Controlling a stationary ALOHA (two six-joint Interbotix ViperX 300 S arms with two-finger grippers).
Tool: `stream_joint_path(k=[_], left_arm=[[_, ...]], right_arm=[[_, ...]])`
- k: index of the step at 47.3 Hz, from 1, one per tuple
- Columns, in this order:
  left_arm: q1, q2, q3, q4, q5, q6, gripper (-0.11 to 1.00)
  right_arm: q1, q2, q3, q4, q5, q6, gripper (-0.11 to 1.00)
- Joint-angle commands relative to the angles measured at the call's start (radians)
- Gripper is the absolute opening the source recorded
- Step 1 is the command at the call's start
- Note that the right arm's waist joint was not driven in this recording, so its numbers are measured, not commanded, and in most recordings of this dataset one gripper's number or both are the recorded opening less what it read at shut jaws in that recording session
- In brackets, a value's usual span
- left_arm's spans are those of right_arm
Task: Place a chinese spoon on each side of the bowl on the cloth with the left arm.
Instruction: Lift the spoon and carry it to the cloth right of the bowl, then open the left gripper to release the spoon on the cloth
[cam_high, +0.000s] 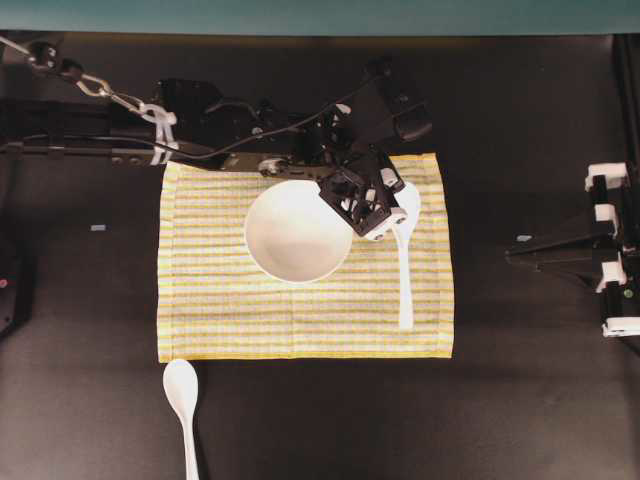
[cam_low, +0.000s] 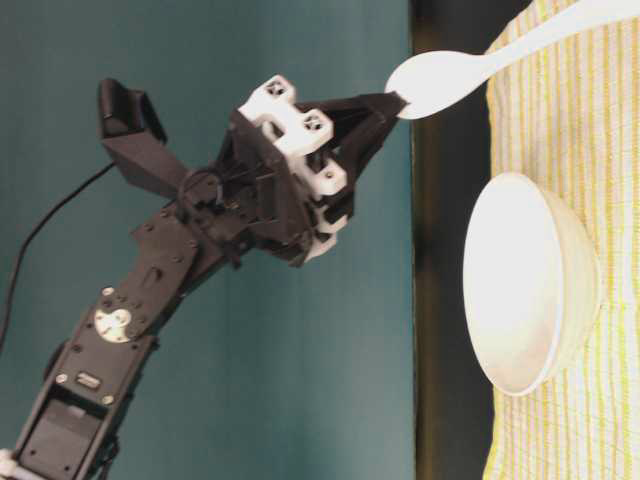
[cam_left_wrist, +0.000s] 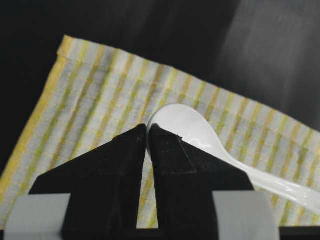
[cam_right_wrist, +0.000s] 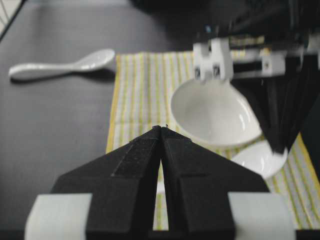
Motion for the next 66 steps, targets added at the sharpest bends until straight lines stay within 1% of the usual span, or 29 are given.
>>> stream_joint_path(k=[1,14,21,29,31,33,40,41,42,44,46,48,51,56,62,66], left_arm=[[0.0,0.003,-0.006,0.003,-0.02,0.0,0.05],[0.0,0.034,-0.008,0.003,-0.029,0.009,0.05],[0.0,0.041,-0.005,0.003,-0.054,0.064,0.05],[0.006,0.054,-0.005,0.003,-0.058,0.081,0.06],[0.005,0.061,-0.003,0.003,-0.066,0.083,0.11],[0.006,0.072,-0.002,0.003,-0.072,0.086,0.2],[0.006,0.095,0.008,0.003,-0.112,0.103,0.63],[0.006,0.095,0.011,0.003,-0.121,0.104,0.7],[0.005,0.094,0.017,0.003,-0.137,0.106,0.75],[0.006,0.092,0.026,0.002,-0.156,0.103,0.84],[0.003,0.083,0.037,0.002,-0.169,0.098,0.89],[-0.002,0.066,0.048,0.003,-0.175,0.097,0.9],[-0.012,0.028,0.072,0.002,-0.175,0.094,0.88],[-0.067,-0.077,0.155,0.002,-0.17,0.092,0.85],[-0.15,-0.218,0.29,0.002,-0.169,0.081,0.85],[-0.212,-0.328,0.397,0.003,-0.176,0.046,0.85]], right_arm=[[0.0,0.006,-0.008,0.0,-0.017,-0.009,0.01],[0.0,0.006,-0.006,0.0,-0.014,-0.009,0.01],[0.0,0.005,-0.002,-0.002,-0.008,-0.009,0.01],[0.0,0.005,0.003,-0.002,0.006,-0.008,0.01],[0.0,0.006,0.003,0.0,0.006,-0.008,0.01],[0.0,0.006,0.005,-0.002,0.006,-0.008,0.01],[0.0,0.006,0.005,0.0,0.008,-0.005,0.01],[0.0,0.006,0.005,0.0,0.006,-0.003,0.01],[0.002,0.006,0.006,0.0,0.006,-0.002,0.01],[0.0,0.006,0.009,-0.002,0.006,0.003,0.01],[0.0,0.006,0.012,0.0,0.008,0.003,0.01],[0.0,0.006,0.017,0.0,0.006,0.005,0.01],[0.0,0.005,0.023,0.0,0.008,0.006,0.01],[0.0,0.005,0.035,0.0,0.008,0.009,0.01],[0.0,0.003,0.037,0.002,0.006,0.009,0.01],[0.0,-0.002,0.037,0.003,0.006,0.009,0.01]])
